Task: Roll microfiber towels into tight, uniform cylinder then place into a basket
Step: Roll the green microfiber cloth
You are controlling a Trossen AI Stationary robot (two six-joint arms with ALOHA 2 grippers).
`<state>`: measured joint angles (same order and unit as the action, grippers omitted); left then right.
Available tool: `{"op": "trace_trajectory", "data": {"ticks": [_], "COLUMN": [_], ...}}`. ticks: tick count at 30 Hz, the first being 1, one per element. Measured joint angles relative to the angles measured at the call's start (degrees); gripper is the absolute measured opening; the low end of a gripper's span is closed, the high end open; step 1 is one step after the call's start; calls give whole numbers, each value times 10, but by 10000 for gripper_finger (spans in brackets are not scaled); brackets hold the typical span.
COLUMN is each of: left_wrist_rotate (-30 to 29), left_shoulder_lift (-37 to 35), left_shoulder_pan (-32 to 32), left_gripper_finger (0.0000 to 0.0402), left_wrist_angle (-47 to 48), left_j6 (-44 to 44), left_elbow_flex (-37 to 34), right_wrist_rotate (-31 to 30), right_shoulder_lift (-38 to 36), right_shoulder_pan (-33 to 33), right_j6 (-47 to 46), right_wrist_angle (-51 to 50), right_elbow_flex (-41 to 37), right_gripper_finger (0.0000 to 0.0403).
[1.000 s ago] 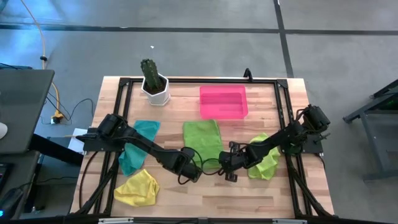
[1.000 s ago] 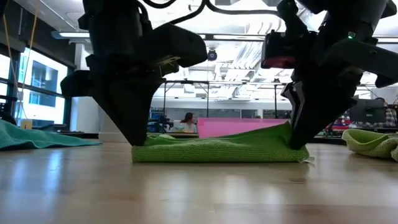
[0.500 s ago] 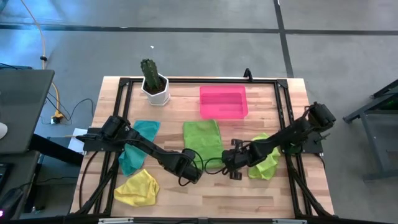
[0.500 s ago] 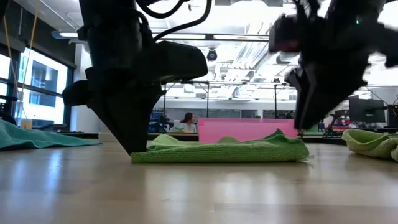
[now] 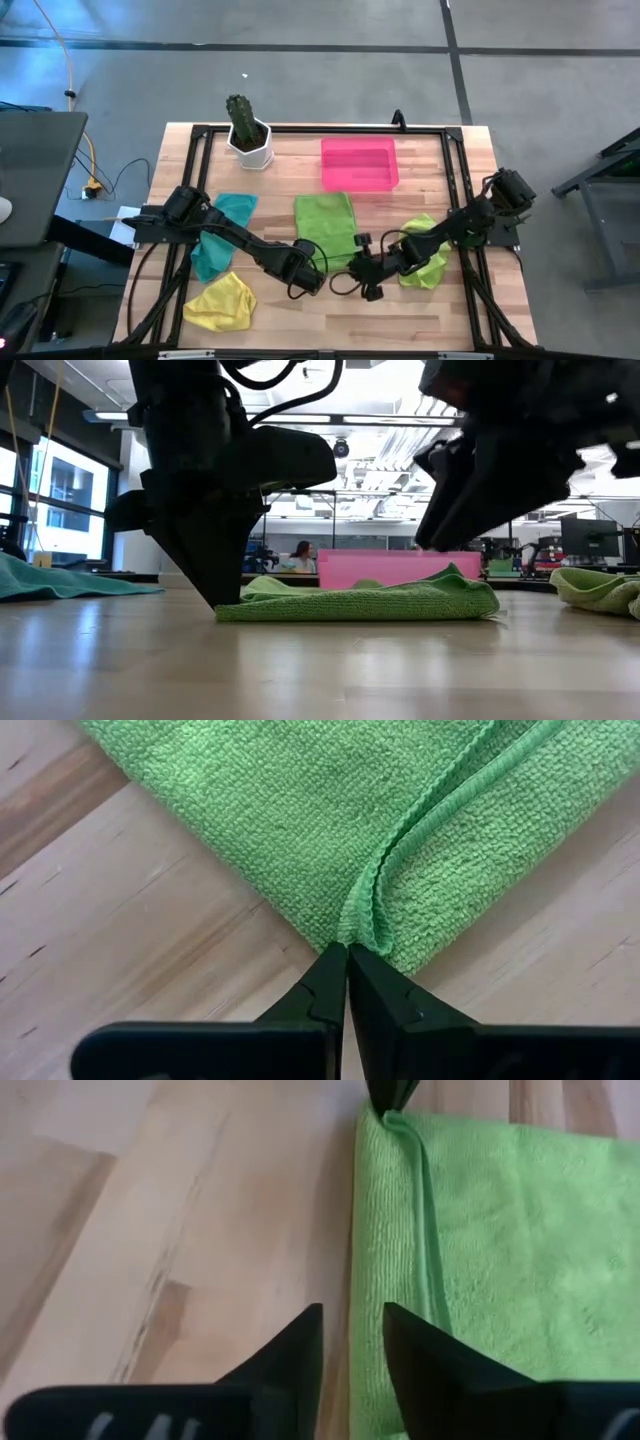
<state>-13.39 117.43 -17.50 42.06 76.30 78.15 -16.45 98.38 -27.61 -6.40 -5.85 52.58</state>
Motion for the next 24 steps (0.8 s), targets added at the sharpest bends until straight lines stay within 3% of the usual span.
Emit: {"op": "trace_trajectory", "data": {"ticks": [6,10,24], "left_wrist_rotate": [2,1,-1], "left_shoulder_lift": [0,0,1], "left_shoulder_pan": [0,0,0], "left_gripper_finger": [6,6,6], "left_wrist_angle": [0,0,0], "left_j6": [0,0,0], "left_elbow_flex": [0,0,0], "right_wrist_rotate": [-7,-28,-22], "right_shoulder_lift": [34,47,34], "right_shoulder_pan": [10,19,29], "right_j6": [12,23,-4], "right_wrist_angle": [-8,-10,-78], "right_elbow_flex": [-1,-1,3], "right_gripper_finger": [171,197,180]}}
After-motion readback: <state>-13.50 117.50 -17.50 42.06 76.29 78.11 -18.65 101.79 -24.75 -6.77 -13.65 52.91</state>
